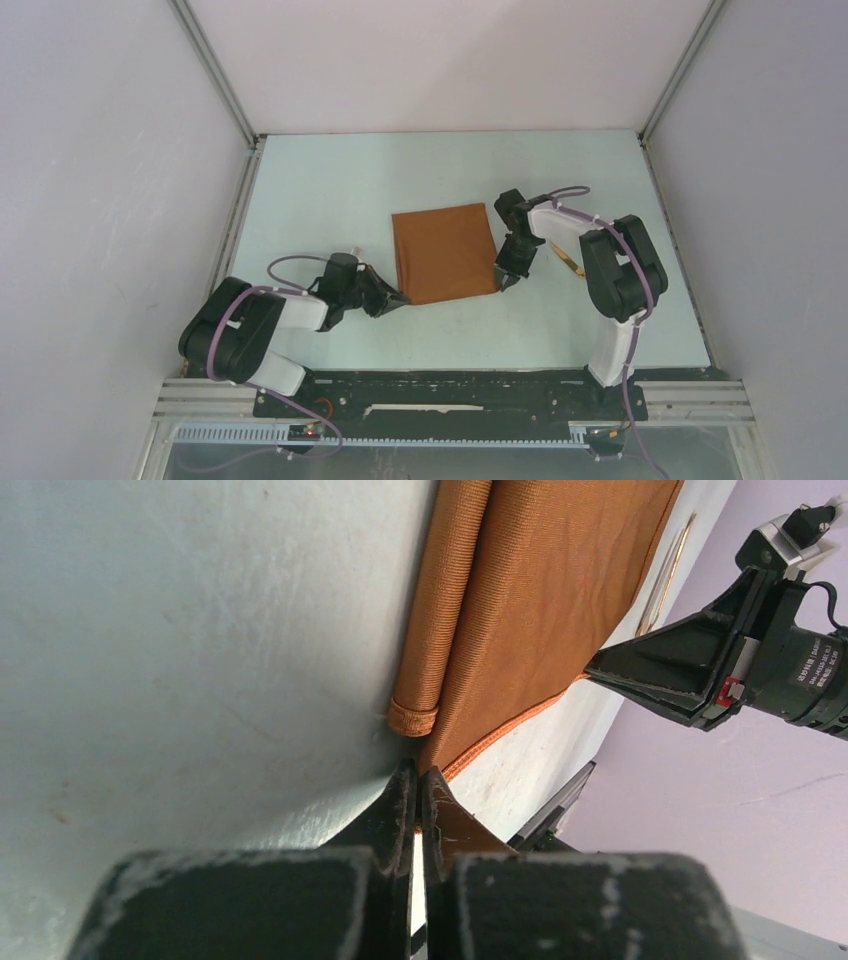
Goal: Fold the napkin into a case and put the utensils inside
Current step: Smooth out the square-folded napkin at the center of the board.
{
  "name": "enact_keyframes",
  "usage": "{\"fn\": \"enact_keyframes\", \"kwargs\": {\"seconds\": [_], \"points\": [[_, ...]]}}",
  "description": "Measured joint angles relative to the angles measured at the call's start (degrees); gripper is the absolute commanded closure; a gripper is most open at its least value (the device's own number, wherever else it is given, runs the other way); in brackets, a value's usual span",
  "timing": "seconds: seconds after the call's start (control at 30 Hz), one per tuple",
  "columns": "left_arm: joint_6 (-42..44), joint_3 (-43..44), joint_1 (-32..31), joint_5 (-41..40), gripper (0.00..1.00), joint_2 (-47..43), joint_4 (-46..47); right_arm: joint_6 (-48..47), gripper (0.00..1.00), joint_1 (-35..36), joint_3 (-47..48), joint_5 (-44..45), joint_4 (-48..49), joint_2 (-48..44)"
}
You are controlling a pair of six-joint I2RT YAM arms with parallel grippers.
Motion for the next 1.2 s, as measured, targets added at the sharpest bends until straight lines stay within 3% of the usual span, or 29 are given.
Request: {"fn": "enact_keyframes", "kwargs": {"seconds": [0.1,0.17,0.5,0.53,0.6,0.67,0.7,0.73,0.83,0.97,1.2], "points": [[-0.02,0.00,0.09,-0.02,0.99,-0.07,0.00,-0.61,0.89,0.11,1.16,-0.26,-0.70,0.96],[0.00,0.00,0.09,-0.04,0.99,-0.28,0.00,-0.98,1.00,0.11,1.90,-0.33,-1.36,1.55],[0.04,0.00,0.31,0.46,1.00,-2.19,-0.66,-2.62,1.00,1.95,3.43,2.29,-2.25,1.01],[0.07,0.00,0.33,0.46,1.00,-2.71,-1.01,-2.64,0.96,2.21,3.10,2.43,-1.49,0.20],[0.13,0.02,0.33,0.46,1.00,-3.96,-1.77,-2.82,0.74,2.34,2.95,2.38,-1.07,-1.57],[0.37,0.09,0.33,0.42,1.00,-5.16,-2.58,-2.86,0.60,2.32,2.95,2.38,-0.63,-3.04],[0.59,0.17,0.37,0.39,1.00,-5.81,-3.54,-4.09,0.46,2.27,2.67,2.60,-0.20,-5.01],[0.59,0.17,0.37,0.39,1.00,-5.81,-3.56,-4.17,0.41,2.27,2.64,2.60,-0.22,-5.09],[0.87,0.17,0.50,0.15,1.00,-5.97,-4.85,-6.32,0.35,1.38,-1.70,0.61,4.33,-8.41],[1.53,0.17,0.70,-0.37,1.00,-5.99,-5.81,-10.08,0.35,-1.95,-9.75,-6.67,9.42,-13.22],[2.10,0.17,1.36,-1.27,1.00,-5.99,-6.97,-18.25,0.35,-8.63,-13.18,-20.04,18.62,-11.80]]}}
